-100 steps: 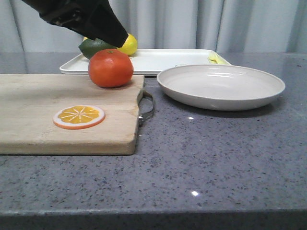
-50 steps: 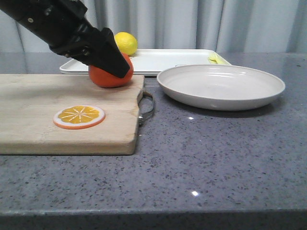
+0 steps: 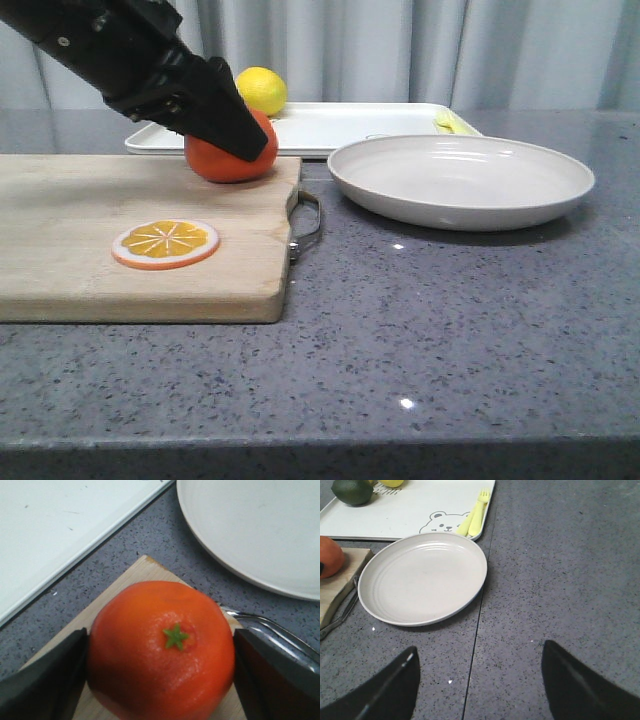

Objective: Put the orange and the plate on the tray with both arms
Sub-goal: 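Carry the orange with the left gripper onto the white plate and release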

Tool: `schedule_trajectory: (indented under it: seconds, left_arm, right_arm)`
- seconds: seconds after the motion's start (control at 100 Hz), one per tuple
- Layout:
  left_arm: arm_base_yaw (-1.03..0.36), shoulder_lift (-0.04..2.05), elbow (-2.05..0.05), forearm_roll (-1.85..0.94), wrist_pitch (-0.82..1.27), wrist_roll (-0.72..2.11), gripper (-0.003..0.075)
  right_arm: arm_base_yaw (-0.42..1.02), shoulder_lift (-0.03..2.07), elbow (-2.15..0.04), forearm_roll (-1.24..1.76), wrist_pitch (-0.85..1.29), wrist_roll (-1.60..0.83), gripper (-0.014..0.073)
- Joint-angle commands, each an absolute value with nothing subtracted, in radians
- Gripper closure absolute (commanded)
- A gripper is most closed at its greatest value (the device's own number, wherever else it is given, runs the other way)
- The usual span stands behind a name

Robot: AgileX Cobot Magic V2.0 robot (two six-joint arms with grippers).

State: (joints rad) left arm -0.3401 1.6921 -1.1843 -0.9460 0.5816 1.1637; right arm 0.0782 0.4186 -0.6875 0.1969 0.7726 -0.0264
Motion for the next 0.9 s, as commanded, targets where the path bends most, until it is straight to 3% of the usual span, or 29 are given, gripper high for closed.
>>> schedule_trajectory:
  seconds: [0.0,0.41,0.58,0.89]
  left_arm:
    - [-0.350,1.639,-1.218,-1.011,0.602,1.157,0.0438]
    - [-0.462,1.622,-1.321,-1.046,0.620,1.157,0.0438]
    - [-0.545,1.631,-1.399,-1.026,0.527,1.157,0.0438]
    - [-0.615,1.783,-1.487,-1.030,0.498,1.123,0.0438]
  right_arm:
    - [0.072,0.435,-0.722,0.198,0.696,-0.027,0.0071]
    - [0.072,0.435,-0.722,0.192,0.695,-0.027,0.0071]
    - [0.072,0.435,-0.722,0.192,0.696,-0.027,0.0071]
    - [0.072,0.435,-0.722,0.192,0.696,-0.027,0.0071]
